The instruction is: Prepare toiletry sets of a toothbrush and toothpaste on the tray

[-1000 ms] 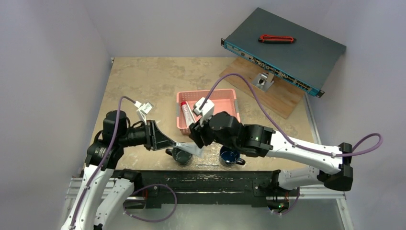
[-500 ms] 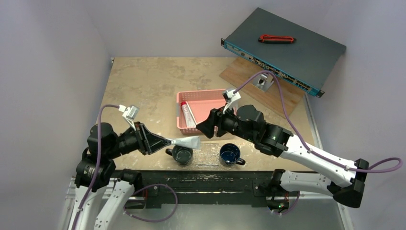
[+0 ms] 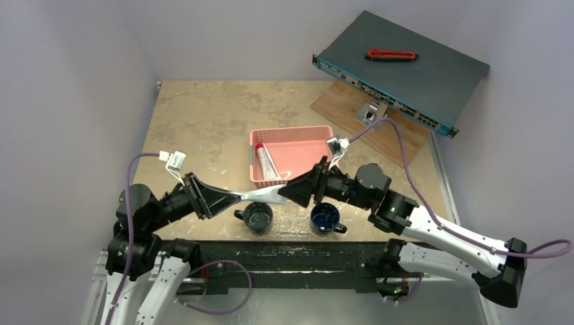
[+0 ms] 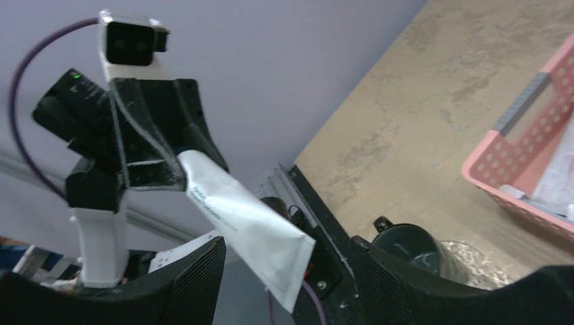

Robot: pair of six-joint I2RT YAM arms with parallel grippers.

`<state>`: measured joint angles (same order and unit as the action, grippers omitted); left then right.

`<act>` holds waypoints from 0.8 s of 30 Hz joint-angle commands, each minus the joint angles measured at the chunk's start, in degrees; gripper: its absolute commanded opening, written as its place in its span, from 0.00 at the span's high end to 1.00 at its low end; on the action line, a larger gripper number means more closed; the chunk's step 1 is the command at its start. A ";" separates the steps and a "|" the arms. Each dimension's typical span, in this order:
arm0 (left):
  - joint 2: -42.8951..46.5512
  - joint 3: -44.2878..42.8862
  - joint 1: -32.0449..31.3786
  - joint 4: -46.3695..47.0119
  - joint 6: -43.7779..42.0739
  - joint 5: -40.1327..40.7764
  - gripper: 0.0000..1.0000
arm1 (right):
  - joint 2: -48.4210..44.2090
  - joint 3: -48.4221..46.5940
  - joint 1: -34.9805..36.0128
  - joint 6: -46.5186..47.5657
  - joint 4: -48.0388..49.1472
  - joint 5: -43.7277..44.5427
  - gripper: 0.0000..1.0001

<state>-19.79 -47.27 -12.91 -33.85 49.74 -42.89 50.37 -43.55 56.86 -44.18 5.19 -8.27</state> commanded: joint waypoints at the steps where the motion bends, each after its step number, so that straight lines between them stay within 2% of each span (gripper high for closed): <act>1: 0.41 1.28 -0.28 8.17 5.76 -2.15 1.00 | -1.83 2.59 -0.17 -4.66 12.38 -6.82 0.30; 7: 0.32 3.47 -0.28 14.42 10.78 -3.86 1.00 | -1.00 3.82 -0.20 -7.79 17.77 -9.69 0.32; 14: 0.10 6.66 -0.28 24.62 17.01 -5.46 1.00 | -0.56 5.39 -0.24 -11.33 23.04 -11.77 0.42; 24: 0.20 8.69 -0.28 31.26 18.38 -6.60 1.00 | -0.93 6.36 -0.26 -13.38 25.46 -12.21 0.66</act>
<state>-19.75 -38.76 -12.93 -9.74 66.67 -48.27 50.17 -37.21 56.55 -56.25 26.68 -19.14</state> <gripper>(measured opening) 0.331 0.396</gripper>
